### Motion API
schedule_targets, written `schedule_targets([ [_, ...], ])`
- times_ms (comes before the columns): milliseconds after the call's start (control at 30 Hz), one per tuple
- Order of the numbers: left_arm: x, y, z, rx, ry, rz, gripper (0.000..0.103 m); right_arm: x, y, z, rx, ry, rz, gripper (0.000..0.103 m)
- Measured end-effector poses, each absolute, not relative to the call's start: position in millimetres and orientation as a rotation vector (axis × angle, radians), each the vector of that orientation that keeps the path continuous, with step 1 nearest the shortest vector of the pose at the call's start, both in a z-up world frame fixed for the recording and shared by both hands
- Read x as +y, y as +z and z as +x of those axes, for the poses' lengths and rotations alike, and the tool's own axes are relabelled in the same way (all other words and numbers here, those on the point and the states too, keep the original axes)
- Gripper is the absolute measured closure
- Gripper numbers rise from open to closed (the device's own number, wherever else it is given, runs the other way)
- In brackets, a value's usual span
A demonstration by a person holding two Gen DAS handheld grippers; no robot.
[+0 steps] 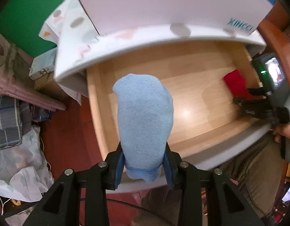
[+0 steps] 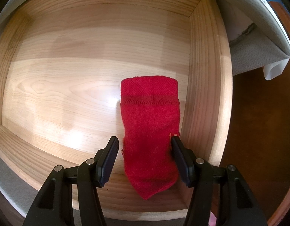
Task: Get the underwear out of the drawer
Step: 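Carry the light blue sock up over the white box with the left gripper, then lower the light blue sock into the box and open the left gripper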
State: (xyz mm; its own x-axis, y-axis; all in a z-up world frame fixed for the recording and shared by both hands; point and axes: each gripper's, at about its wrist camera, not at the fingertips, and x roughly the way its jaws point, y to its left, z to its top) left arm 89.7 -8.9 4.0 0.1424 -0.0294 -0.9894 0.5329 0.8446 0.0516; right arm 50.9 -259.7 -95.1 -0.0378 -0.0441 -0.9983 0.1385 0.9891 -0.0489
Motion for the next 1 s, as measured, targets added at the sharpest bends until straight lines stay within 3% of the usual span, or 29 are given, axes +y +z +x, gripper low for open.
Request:
schedule_targets([
  [467,-23,139,118,1.084,-0.461,0.363,0.067,-259,-98,51,1.602,-0.145,0.072,0.048],
  [733,-69,142,173,1.060,-0.455,0.319,0.067,-258,-100,50,1.600,-0.140,0.075,0.048],
  [1000,-112,106,228,1.099,-0.447,0.304,0.067,-265,-102,49,1.589,-0.130,0.094,0.048],
])
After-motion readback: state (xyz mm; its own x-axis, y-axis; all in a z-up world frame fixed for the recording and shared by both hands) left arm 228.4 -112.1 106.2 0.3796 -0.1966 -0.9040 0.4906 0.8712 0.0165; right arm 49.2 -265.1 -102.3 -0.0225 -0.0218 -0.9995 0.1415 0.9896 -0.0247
